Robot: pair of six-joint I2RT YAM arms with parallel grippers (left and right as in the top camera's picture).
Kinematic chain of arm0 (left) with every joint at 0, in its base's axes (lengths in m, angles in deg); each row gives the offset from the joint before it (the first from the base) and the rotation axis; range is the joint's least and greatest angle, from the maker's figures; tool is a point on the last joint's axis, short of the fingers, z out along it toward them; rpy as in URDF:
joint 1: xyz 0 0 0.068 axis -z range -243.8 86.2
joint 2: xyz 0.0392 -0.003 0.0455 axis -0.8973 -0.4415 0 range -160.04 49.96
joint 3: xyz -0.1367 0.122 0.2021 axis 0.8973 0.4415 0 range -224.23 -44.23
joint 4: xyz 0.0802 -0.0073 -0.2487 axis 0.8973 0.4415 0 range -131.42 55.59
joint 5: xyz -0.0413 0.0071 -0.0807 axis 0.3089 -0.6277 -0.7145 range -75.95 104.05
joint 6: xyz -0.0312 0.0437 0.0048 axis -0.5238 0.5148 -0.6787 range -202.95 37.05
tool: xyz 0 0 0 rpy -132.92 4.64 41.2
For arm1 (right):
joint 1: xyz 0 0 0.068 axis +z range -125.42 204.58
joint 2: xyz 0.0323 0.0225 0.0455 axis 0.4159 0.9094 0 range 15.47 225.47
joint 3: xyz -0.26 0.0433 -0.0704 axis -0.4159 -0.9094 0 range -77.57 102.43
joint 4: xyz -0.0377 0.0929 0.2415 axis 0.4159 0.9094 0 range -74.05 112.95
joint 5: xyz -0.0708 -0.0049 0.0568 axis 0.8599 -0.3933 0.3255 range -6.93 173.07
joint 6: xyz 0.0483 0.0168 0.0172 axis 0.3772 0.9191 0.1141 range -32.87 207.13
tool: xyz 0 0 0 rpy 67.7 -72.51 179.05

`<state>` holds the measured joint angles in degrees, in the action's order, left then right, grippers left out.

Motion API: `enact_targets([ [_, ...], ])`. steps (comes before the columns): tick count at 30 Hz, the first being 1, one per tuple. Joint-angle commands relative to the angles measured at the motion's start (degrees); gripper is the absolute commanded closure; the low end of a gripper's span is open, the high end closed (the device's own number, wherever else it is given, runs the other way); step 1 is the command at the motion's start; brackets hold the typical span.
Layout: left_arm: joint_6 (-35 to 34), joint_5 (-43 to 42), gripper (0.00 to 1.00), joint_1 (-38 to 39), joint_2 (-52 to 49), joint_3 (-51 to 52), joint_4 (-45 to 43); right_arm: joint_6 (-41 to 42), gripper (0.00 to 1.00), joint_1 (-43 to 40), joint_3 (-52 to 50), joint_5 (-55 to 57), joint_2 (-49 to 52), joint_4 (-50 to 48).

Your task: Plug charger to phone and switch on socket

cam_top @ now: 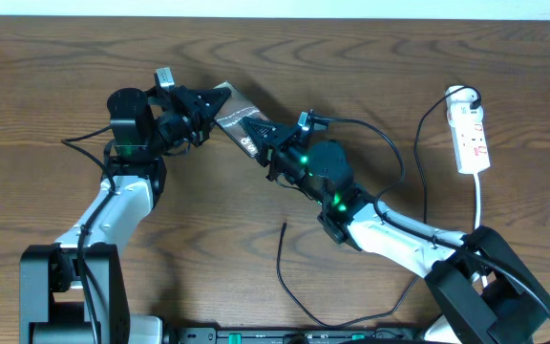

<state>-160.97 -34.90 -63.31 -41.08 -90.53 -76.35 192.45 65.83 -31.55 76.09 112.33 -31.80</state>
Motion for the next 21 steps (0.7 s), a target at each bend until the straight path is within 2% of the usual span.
enact_targets([
  [1,1.79,0.59,0.93,0.02,0.98,-0.02,-0.74,0.11,0.99,0.98,0.9,0.02,-0.42,-0.26],
  [7,1.81,0.57,0.93,0.02,0.98,-0.02,-0.74,0.11,0.97,0.96,0.9,0.31,-0.42,-0.28],
  [8,1.81,0.57,0.93,0.02,0.98,-0.02,-0.74,0.09,0.91,0.96,0.9,0.46,-0.42,-0.28],
  [9,1.84,0.57,0.92,0.02,0.98,-0.02,-0.74,0.09,0.8,0.96,0.9,0.55,-0.42,-0.28],
  [12,1.88,0.57,0.93,0.0,0.98,-0.02,-0.74,0.07,0.31,0.92,0.9,1.25,-0.42,-0.28],
  [14,2.32,0.57,0.92,-0.26,0.96,-0.02,-0.74,0.07,0.1,0.7,0.9,1.27,-0.42,-0.28],
  [16,2.6,0.52,0.93,-0.83,0.98,-0.02,-0.72,0.04,0.01,0.31,0.9,1.27,-0.42,-0.31],
  [21,2.97,-0.17,0.93,-4.0,0.98,-0.02,-0.72,-4.22,0.01,-1.01,0.9,-0.13,-0.42,-1.18],
])
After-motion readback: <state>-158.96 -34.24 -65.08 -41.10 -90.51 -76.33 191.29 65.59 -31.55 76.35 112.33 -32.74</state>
